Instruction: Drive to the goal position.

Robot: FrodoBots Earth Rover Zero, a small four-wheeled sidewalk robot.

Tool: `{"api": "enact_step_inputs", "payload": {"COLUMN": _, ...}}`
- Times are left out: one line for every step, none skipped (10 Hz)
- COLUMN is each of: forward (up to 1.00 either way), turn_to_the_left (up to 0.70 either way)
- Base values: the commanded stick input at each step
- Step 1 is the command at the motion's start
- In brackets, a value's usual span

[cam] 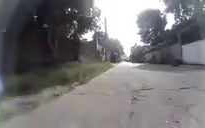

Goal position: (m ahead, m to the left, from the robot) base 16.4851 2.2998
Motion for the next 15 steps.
{"api": "enact_step_inputs", "payload": {"forward": 1.00, "turn_to_the_left": -0.40}}
{"api": "enact_step_inputs", "payload": {"forward": 1.00, "turn_to_the_left": -0.40}}
{"api": "enact_step_inputs", "payload": {"forward": 1.00, "turn_to_the_left": -0.16}}
{"api": "enact_step_inputs", "payload": {"forward": 1.00, "turn_to_the_left": -0.02}}
{"api": "enact_step_inputs", "payload": {"forward": 1.00, "turn_to_the_left": 0.00}}
{"api": "enact_step_inputs", "payload": {"forward": 1.00, "turn_to_the_left": 0.00}}
{"api": "enact_step_inputs", "payload": {"forward": 1.00, "turn_to_the_left": 0.00}}
{"api": "enact_step_inputs", "payload": {"forward": 1.00, "turn_to_the_left": 0.00}}
{"api": "enact_step_inputs", "payload": {"forward": 1.00, "turn_to_the_left": 0.00}}
{"api": "enact_step_inputs", "payload": {"forward": 1.00, "turn_to_the_left": 0.00}}
{"api": "enact_step_inputs", "payload": {"forward": 1.00, "turn_to_the_left": 0.01}}
{"api": "enact_step_inputs", "payload": {"forward": 1.00, "turn_to_the_left": 0.06}}
{"api": "enact_step_inputs", "payload": {"forward": 1.00, "turn_to_the_left": 0.01}}
{"api": "enact_step_inputs", "payload": {"forward": 1.00, "turn_to_the_left": 0.00}}
{"api": "enact_step_inputs", "payload": {"forward": 1.00, "turn_to_the_left": 0.00}}
